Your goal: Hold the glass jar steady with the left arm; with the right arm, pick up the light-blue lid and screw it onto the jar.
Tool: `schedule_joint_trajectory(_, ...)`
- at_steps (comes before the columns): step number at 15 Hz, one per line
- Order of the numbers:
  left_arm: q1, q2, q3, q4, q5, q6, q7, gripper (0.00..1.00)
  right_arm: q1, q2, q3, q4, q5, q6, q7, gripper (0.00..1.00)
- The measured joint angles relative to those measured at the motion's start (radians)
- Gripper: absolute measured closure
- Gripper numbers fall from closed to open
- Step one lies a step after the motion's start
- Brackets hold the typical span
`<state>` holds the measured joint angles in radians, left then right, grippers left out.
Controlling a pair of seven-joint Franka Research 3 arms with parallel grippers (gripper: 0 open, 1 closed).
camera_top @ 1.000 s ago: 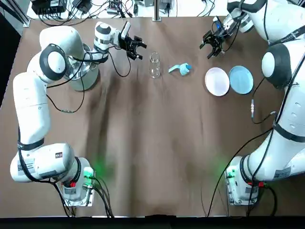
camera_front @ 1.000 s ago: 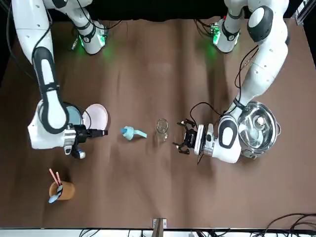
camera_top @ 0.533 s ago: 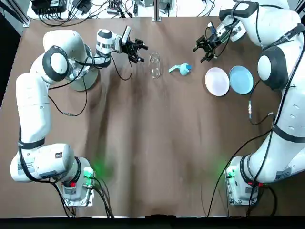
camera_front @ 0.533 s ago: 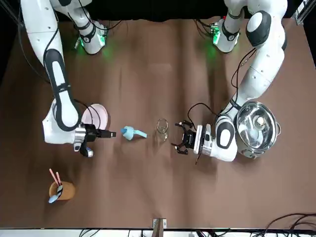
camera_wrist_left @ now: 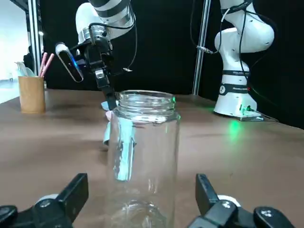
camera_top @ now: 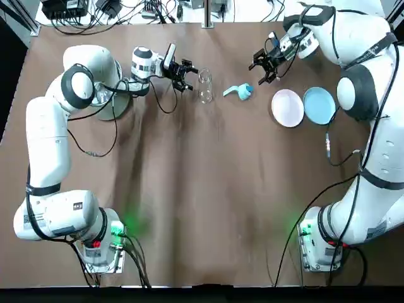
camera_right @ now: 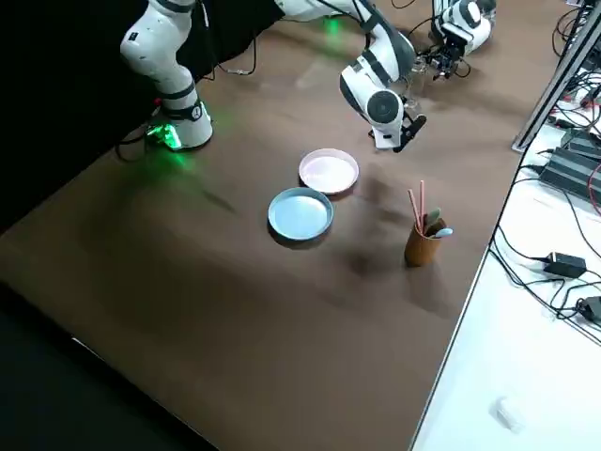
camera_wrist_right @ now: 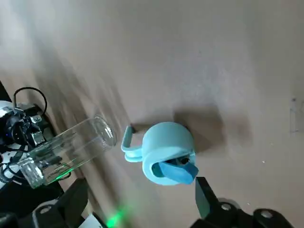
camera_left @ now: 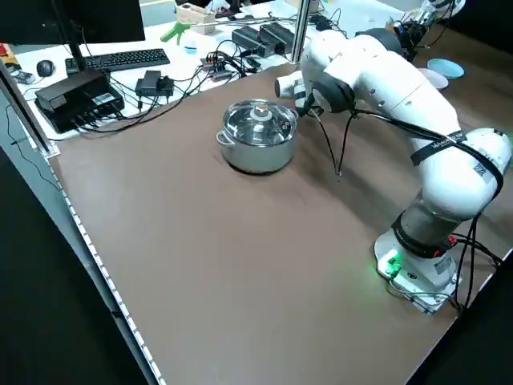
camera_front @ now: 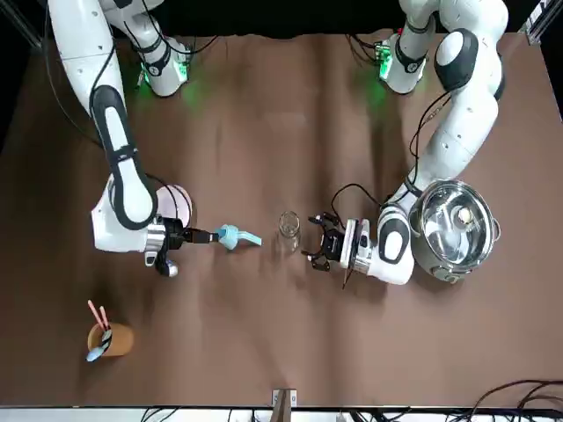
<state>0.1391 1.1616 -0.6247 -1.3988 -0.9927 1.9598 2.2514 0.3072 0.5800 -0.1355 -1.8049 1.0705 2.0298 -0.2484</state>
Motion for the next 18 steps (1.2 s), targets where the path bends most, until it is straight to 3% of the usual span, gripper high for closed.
schedule_joint_trajectory(11,-0.039,0.039,0.0,0.001,-0.001,0.003,0.131,0.01,0.042,0.066,0.0,-0.002,0.01,0.049,-0.006,0.0)
schedule_joint_trajectory(18,-0.077,0.052,0.0,0.006,-0.038,0.089,0.166,0.01,0.07,0.089,0.0,0.008,0.017,0.077,-0.006,0.01)
